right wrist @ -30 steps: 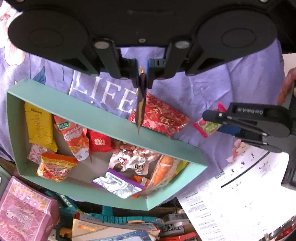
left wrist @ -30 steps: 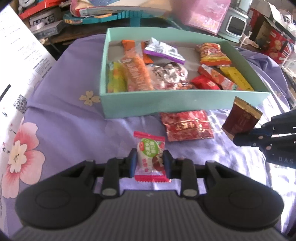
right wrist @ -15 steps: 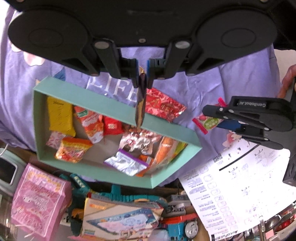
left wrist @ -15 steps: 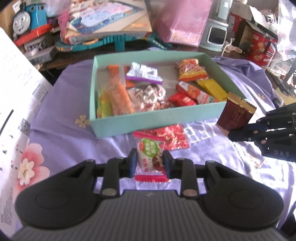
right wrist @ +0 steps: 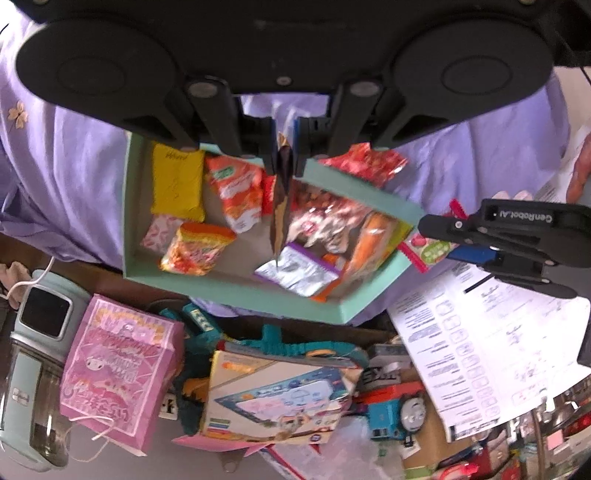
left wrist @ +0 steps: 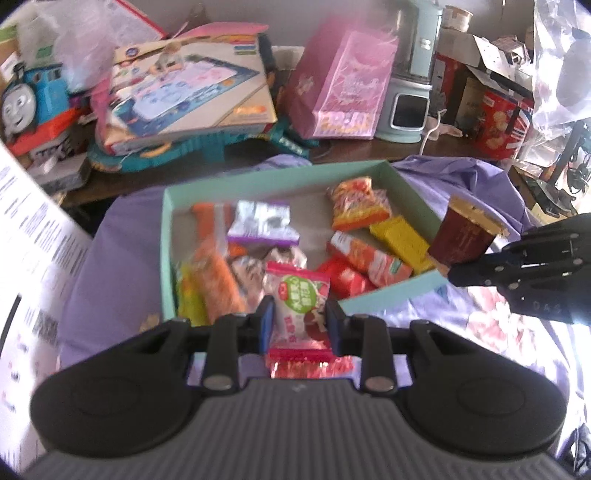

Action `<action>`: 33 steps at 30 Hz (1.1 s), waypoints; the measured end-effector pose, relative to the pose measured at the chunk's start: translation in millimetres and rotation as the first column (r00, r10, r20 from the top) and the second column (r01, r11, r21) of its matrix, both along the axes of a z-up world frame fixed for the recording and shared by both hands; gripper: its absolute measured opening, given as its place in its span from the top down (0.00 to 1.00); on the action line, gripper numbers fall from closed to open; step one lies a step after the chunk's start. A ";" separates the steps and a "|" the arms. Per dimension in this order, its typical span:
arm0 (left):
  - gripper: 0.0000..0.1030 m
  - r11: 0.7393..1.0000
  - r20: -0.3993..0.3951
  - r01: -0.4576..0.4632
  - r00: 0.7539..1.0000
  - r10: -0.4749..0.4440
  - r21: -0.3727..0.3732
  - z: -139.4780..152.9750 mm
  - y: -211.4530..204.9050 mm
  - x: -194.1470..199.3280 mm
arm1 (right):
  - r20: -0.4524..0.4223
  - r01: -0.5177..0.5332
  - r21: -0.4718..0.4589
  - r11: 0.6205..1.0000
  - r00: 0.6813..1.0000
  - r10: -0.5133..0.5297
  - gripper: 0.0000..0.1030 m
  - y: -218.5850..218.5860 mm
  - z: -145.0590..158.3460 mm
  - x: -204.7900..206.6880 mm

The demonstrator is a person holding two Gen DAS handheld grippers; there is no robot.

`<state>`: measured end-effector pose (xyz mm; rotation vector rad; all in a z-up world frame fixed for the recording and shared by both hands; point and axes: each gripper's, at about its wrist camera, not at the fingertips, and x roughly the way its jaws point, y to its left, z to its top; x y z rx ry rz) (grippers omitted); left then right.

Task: Organize snacks
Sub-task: 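Lift both snacks and carry them over the green box, then lower both snacks into the box and open both tools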

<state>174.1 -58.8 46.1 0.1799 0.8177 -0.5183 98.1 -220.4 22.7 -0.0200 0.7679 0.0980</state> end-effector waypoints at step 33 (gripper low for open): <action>0.02 0.989 -0.010 0.048 0.999 -0.047 0.138 -42.4 -87.3 100.6 | -0.058 0.030 -0.003 1.000 0.998 -0.031 0.27 -49.4 -32.0 88.7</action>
